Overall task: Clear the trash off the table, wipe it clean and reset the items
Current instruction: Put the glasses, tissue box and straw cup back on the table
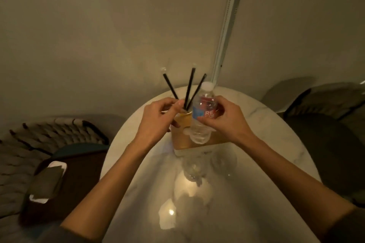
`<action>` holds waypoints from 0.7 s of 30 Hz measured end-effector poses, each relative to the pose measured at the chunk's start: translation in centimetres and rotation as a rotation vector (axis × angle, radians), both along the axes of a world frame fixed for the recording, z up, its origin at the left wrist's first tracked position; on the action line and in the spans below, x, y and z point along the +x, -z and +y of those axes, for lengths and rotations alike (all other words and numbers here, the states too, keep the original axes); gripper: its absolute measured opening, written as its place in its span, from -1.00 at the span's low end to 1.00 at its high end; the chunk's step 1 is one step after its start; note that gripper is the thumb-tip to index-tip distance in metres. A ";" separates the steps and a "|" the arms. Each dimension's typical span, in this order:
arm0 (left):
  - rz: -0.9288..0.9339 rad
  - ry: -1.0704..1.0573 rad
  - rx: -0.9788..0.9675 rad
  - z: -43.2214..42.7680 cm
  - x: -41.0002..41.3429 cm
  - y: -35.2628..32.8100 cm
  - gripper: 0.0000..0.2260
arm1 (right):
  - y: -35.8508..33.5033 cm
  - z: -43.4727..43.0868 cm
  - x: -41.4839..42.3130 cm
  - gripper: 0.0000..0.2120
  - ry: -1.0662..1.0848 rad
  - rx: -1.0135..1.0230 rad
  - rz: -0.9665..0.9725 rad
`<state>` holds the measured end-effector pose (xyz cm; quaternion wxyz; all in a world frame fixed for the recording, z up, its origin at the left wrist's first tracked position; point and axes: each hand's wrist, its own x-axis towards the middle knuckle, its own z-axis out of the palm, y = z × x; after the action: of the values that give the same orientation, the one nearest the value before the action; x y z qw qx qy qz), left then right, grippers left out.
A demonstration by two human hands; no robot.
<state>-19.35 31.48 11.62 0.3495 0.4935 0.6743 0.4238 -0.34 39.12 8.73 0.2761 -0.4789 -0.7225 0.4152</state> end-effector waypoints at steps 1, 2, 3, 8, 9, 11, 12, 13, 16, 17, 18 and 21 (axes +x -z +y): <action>0.018 0.010 -0.006 0.5 0.9 1.2 -0.77 | 0.0 1.5 1.6 -0.52 0.035 0.005 0.011; 0.083 0.050 -0.033 1.1 1.9 2.7 -0.78 | 0.1 2.9 3.0 -0.54 0.070 0.002 0.019; 0.186 0.119 -0.073 1.7 2.9 4.3 -0.78 | 0.4 4.4 4.1 -0.55 0.104 -0.003 0.028; 0.679 0.380 -0.448 4.2 6.6 11.5 -0.44 | 1.9 10.6 5.1 -0.54 0.122 0.032 0.074; 0.697 0.362 -0.521 4.4 6.7 12.3 -0.37 | 2.4 11.5 4.7 -0.53 0.104 0.032 0.073; 0.741 0.331 -0.568 4.5 6.9 13.1 -0.28 | 3.6 13.0 3.7 -0.52 0.064 0.011 0.043; 0.773 0.317 -0.563 4.5 7.0 13.3 -0.25 | 4.4 13.6 3.2 -0.53 0.042 0.000 0.019; 0.796 0.304 -0.551 4.4 7.1 13.4 -0.25 | 5.2 14.0 2.8 -0.54 0.016 -0.009 -0.005; 0.816 0.287 -0.529 4.7 7.0 13.5 -0.28 | 7.4 14.9 1.9 -0.52 -0.052 -0.010 -0.086; 0.830 0.287 -0.527 4.7 7.0 13.4 -0.29 | 8.0 15.0 1.7 -0.50 -0.066 -0.008 -0.111; 0.854 0.289 -0.520 4.7 7.0 13.2 -0.30 | 8.7 15.1 1.6 -0.48 -0.073 -0.015 -0.128; 0.915 0.310 -0.515 4.6 7.1 12.5 -0.31 | 10.7 14.9 1.4 -0.48 -0.074 -0.070 -0.172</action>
<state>-12.25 36.04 -0.86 0.1882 0.6196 0.7588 -0.0692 1.09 54.06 -1.96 0.1809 -0.4950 -0.7458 0.4074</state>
